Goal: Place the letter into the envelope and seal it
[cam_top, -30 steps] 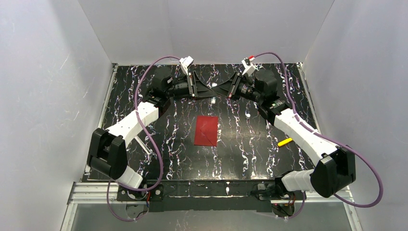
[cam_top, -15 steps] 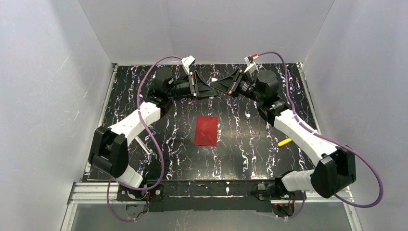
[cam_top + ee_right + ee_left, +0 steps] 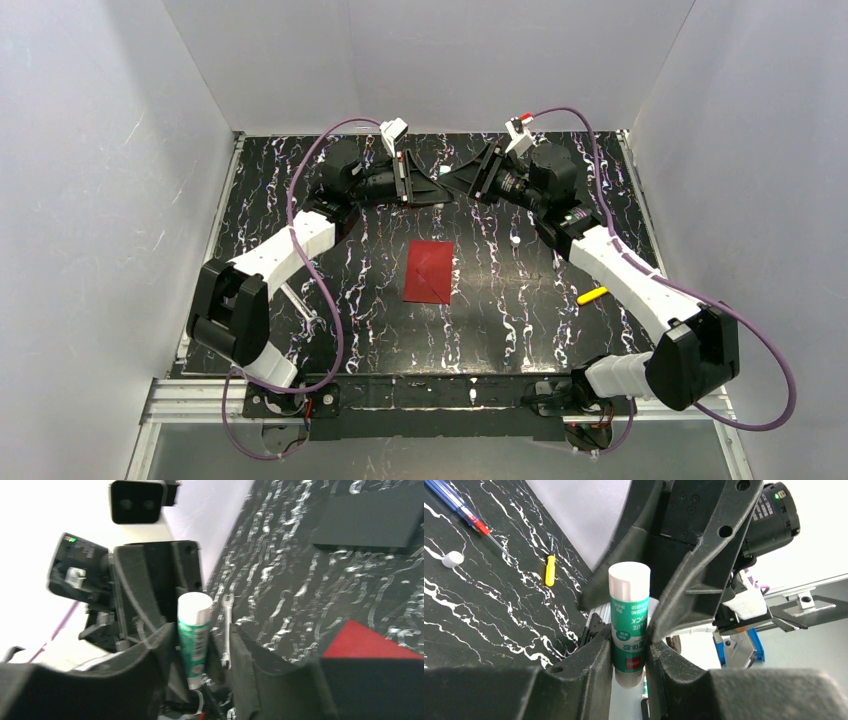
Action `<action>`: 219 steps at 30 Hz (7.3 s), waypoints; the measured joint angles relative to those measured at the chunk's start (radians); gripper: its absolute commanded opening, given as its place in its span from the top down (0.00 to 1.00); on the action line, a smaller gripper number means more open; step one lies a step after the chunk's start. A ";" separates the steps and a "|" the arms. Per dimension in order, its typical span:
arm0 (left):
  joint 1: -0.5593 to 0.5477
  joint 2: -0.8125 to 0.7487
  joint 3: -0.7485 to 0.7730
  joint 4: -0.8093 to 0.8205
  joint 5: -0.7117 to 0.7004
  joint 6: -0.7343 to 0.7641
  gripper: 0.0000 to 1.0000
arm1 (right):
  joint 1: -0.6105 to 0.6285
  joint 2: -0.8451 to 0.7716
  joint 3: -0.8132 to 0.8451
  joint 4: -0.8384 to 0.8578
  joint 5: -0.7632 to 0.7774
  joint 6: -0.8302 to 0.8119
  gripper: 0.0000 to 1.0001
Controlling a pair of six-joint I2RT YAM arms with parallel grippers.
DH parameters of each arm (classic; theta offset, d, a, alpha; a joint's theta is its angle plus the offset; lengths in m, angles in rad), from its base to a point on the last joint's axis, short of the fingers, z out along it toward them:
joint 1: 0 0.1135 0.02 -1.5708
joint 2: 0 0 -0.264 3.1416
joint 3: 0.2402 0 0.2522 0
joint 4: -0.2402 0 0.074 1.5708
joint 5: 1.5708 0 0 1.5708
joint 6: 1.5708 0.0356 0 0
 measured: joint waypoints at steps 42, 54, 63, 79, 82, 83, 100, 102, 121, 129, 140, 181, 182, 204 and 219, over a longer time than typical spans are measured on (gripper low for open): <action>0.033 -0.097 0.122 0.003 0.228 0.061 1.00 | -0.029 0.097 0.082 0.550 -0.359 0.182 0.99; 0.027 -0.167 0.120 -0.023 0.214 0.093 1.00 | -0.016 0.137 0.154 0.599 -0.420 0.222 0.66; 0.035 -0.177 0.114 -0.349 -0.037 0.421 1.00 | 0.005 0.082 0.232 -0.045 -0.055 -0.006 0.26; 0.034 -0.199 0.195 -0.954 -0.378 0.921 1.00 | 0.182 0.231 0.475 -0.520 0.407 0.004 0.39; 0.034 -0.199 0.197 -0.977 -0.393 0.946 1.00 | 0.217 0.256 0.497 -0.548 0.442 -0.002 0.44; 0.034 -0.199 0.197 -0.982 -0.395 0.953 1.00 | 0.223 0.261 0.502 -0.556 0.447 -0.002 0.46; 0.034 -0.199 0.198 -0.993 -0.389 0.932 1.00 | 0.236 0.315 0.522 -0.523 0.385 -0.009 0.46; 0.034 -0.199 0.199 -0.992 -0.388 0.928 1.00 | 0.238 0.315 0.515 -0.513 0.367 -0.006 0.58; 0.039 -0.199 0.227 -0.892 -0.058 0.842 1.00 | 0.124 0.118 0.229 -0.106 -0.033 -0.116 0.99; 0.038 -0.246 0.166 -0.611 0.186 0.675 1.00 | 0.077 0.097 0.141 0.334 -0.376 -0.008 0.76; 0.034 -0.271 0.164 -0.699 -0.108 0.771 1.00 | 0.124 0.097 0.274 -0.170 0.072 -0.080 0.20; 0.034 -0.300 0.152 -0.867 -0.366 0.888 1.00 | 0.241 0.268 0.564 -0.551 0.253 -0.071 0.90; 0.034 -0.299 0.152 -0.868 -0.368 0.887 1.00 | 0.240 0.264 0.554 -0.542 0.255 -0.071 0.95; 0.044 -0.280 0.138 -0.605 0.229 0.688 1.00 | 0.151 0.030 0.166 0.132 -0.287 -0.230 0.37; 0.033 -0.278 0.139 -0.824 -0.323 0.867 1.00 | 0.185 0.117 0.288 -0.281 0.204 -0.080 0.42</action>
